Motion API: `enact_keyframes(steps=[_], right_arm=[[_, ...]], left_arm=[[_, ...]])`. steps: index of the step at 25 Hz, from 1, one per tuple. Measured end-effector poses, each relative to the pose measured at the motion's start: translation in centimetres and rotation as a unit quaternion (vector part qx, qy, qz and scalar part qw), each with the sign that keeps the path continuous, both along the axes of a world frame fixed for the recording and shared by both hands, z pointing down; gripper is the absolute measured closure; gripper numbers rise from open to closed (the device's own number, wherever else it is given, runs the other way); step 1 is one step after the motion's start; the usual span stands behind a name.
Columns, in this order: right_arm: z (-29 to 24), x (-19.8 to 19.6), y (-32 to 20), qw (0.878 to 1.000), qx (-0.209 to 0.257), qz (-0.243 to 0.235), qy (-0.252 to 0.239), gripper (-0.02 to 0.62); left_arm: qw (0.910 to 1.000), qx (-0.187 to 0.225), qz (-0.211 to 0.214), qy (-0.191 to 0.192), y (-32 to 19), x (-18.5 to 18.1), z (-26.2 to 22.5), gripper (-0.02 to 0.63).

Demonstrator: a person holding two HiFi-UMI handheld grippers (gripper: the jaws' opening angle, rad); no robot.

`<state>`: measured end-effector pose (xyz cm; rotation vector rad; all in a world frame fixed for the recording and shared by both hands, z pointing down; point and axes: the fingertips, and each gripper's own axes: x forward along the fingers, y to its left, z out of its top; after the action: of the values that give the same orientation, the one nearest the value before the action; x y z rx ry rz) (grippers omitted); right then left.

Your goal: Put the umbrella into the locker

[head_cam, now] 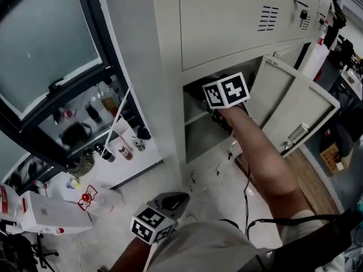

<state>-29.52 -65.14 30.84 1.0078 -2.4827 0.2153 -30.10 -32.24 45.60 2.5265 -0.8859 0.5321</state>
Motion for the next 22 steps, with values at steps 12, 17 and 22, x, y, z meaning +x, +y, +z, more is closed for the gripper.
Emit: enact_keyframes(steps=[12, 17, 22], right_arm=[[-1.3, 1.8, 2.3, 0.999, 0.029, -0.01, -0.022, 0.417], [-1.9, 3.9, 5.0, 0.998, 0.035, -0.024, -0.04, 0.417], [-2.2, 6.6, 9.1, 0.996, 0.04, -0.056, -0.056, 0.417]], left_arm=[[1.0, 0.001, -0.007, -0.001, 1.8, 1.7, 0.1, 0.595], [0.9999, 0.001, -0.013, -0.003, 2.4, 3.9, -0.1, 0.595], [0.9998, 0.004, -0.019, -0.003, 3.3, 8.3, -0.6, 0.595]])
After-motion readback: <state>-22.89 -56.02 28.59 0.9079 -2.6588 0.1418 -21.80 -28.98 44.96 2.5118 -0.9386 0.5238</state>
